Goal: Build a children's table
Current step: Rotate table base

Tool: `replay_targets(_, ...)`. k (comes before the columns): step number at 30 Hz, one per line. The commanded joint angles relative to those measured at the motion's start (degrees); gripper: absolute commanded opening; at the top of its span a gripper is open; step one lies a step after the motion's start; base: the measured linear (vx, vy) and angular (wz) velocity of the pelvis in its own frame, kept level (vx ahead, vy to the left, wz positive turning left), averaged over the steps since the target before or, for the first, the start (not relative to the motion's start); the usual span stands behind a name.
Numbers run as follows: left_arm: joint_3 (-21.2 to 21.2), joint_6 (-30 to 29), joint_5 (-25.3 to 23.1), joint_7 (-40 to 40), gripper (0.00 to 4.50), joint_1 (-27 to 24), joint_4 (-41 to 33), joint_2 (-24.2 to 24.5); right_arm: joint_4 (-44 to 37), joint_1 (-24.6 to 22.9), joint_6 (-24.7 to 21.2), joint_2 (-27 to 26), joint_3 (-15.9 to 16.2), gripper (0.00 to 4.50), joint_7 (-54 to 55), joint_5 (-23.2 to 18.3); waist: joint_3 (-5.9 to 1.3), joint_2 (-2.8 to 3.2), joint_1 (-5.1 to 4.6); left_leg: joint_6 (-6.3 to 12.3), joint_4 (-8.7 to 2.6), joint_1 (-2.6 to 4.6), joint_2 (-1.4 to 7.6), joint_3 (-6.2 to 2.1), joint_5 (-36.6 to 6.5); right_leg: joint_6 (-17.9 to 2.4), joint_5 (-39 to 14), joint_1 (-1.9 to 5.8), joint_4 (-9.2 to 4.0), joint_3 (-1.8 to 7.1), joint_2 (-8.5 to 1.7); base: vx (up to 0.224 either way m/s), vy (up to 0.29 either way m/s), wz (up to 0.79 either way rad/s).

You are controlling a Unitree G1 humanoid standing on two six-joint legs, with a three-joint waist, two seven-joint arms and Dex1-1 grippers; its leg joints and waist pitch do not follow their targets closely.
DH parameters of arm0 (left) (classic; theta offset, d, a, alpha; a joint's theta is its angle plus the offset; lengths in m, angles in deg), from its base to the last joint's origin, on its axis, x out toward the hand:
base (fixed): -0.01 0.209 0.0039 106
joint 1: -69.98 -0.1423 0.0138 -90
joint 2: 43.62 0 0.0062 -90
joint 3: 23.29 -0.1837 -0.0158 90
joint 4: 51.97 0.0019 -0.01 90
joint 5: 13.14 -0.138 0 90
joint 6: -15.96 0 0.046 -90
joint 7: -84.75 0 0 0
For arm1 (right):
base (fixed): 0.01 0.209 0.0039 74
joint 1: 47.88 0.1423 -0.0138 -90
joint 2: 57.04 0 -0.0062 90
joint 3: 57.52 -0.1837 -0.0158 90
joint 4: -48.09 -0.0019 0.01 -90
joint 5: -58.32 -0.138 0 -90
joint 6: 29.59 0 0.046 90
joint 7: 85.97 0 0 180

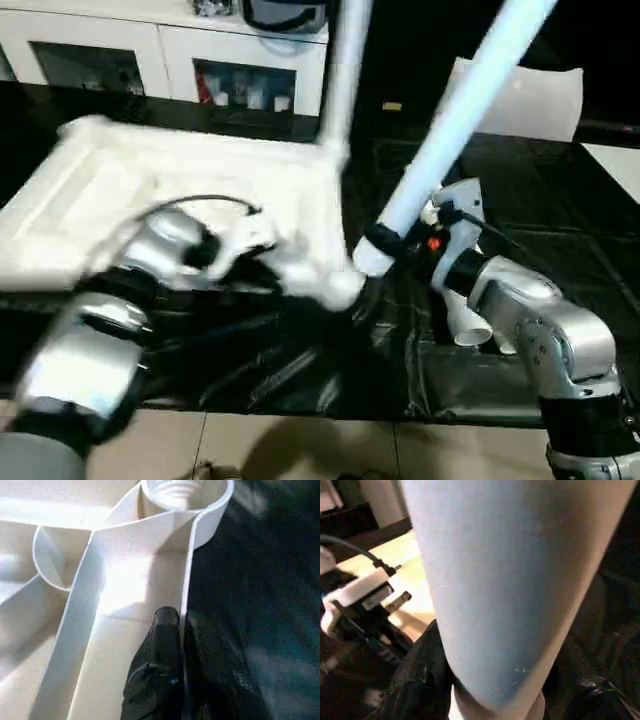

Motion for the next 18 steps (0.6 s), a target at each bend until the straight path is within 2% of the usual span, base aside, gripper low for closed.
replay_targets(1, 3.2, -5.0, 2.5, 5.9, 0.0, -1.2, -1.6, -1.0, 0.5, 0.9, 0.3, -0.1, -1.5, 1.93, 0.9, 0.2, -4.04, 0.77, 0.33, -0.53, -4.12, -0.45, 0.66, 0.54, -9.6, -7.8, -18.0, 3.59, -4.54, 2.8, -4.47, 0.0, 0.0, 0.0)
replay_targets(5, 4.5, -9.8, 2.7, 9.6, 0.0, -3.2, -5.4, -2.5, 0.7, 1.0, 0.3, -0.4, -1.6, 1.93, 1.4, 0.3, -4.05, 0.75, 0.21, 0.12, -4.08, -0.45, 0.54, 0.66, -9.0, -8.0, -17.2, 3.66, -4.6, 2.81, -4.28, 0.0, 0.0, 0.0)
replay_targets(6, 4.9, -12.6, 2.8, 11.2, 0.0, -4.0, -7.3, -3.0, 0.7, 0.9, 0.3, -0.5, -1.7, 1.93, 1.5, 0.1, -3.99, 0.75, 0.14, 0.15, -4.14, -0.37, 0.64, 0.65, -9.2, -8.0, -17.5, 3.55, -4.64, 2.77, -4.25, 0.0, 0.0, 0.0)
replay_targets(10, 5.5, -15.3, 3.9, 11.7, 0.0, -6.5, -13.6, -3.6, 0.8, 0.8, 0.2, -0.8, -1.9, 1.93, 2.0, 0.2, -3.89, 0.8, 0.01, 0.38, -4.24, -0.3, 0.61, 0.65, -9.9, -7.6, -19.0, 3.37, -4.92, 2.73, -4.18, 0.0, 0.0, 0.0)
replay_targets(12, 5.3, -13.1, 4.5, 10.3, 0.0, -8.0, -16.8, -3.4, 0.9, 0.8, 0.2, -1.0, -1.9, 1.93, 2.1, 0.3, -3.93, 0.83, -0.12, 0.38, -4.31, -0.38, 0.69, 0.63, -9.7, -7.6, -18.2, 3.38, -4.84, 2.79, -4.17, 0.0, 0.0, 0.0)
replay_targets(13, 4.0, -10.1, 4.1, 8.2, 0.0, -9.7, -19.5, -2.3, 0.9, 0.8, 0.2, -1.1, -1.9, 1.93, 2.1, 0.4, -3.95, 1.05, 0.0, 0.4, -4.35, -0.29, 0.75, 0.53, -9.5, -7.6, -17.8, 3.33, -4.84, 2.82, -4.31, 0.0, 0.0, 0.0)
replay_targets(14, 2.6, -6.8, 3.5, 6.1, 0.0, -11.3, -22.0, -1.1, 0.9, 0.8, 0.3, -1.1, -1.8, 1.93, 2.2, 0.5, -3.96, 0.84, -0.17, 0.45, -4.39, -0.42, 0.71, 0.64, -9.2, -7.5, -17.2, 3.37, -4.8, 2.83, -4.12, 0.0, 0.0, 0.0)
replay_targets(15, 0.3, -0.4, 2.3, 3.2, 0.0, -13.7, -25.2, 0.9, 1.0, 0.8, 0.4, -1.1, -1.5, 1.93, 2.4, 1.0, -4.02, 0.88, 0.02, 0.41, -4.5, -0.46, 0.95, 0.34, -9.2, -7.4, -16.7, 3.43, -4.65, 2.88, -4.45, 0.0, 0.0, 0.0)
replay_targets(16, -0.7, 0.6, 1.9, 2.1, 0.0, -15.0, -27.1, 1.8, 1.2, 0.7, 0.9, -0.9, -0.9, 1.93, 2.4, 1.7, -4.0, 1.02, -0.2, 0.21, -4.65, -0.42, 1.0, 0.48, -8.9, -7.4, -15.8, 3.32, -4.53, 2.97, -4.3, 0.0, 0.0, 0.0)
replay_targets(17, -0.8, 0.1, 1.9, 2.0, 0.0, -15.3, -27.8, 2.0, 1.3, 0.7, 1.0, -0.9, -0.7, 1.93, 2.4, 1.9, -3.93, 1.11, -0.35, 0.09, -4.55, -0.08, 0.99, 0.77, -9.2, -7.8, -14.8, 2.93, -4.45, 3.06, -4.06, 0.0, 0.0, 0.0)
replay_targets(18, -0.8, -2.3, 2.1, 2.2, 0.0, -16.0, -29.7, 2.1, 1.3, 0.5, 1.2, -0.8, -0.2, 1.93, 2.5, 2.3, -3.81, 0.94, -0.44, -0.14, -4.6, -0.19, 1.05, 0.77, -9.3, -8.1, -14.4, 2.99, -4.22, 3.06, -4.03, 0.0, 0.0, 0.0)
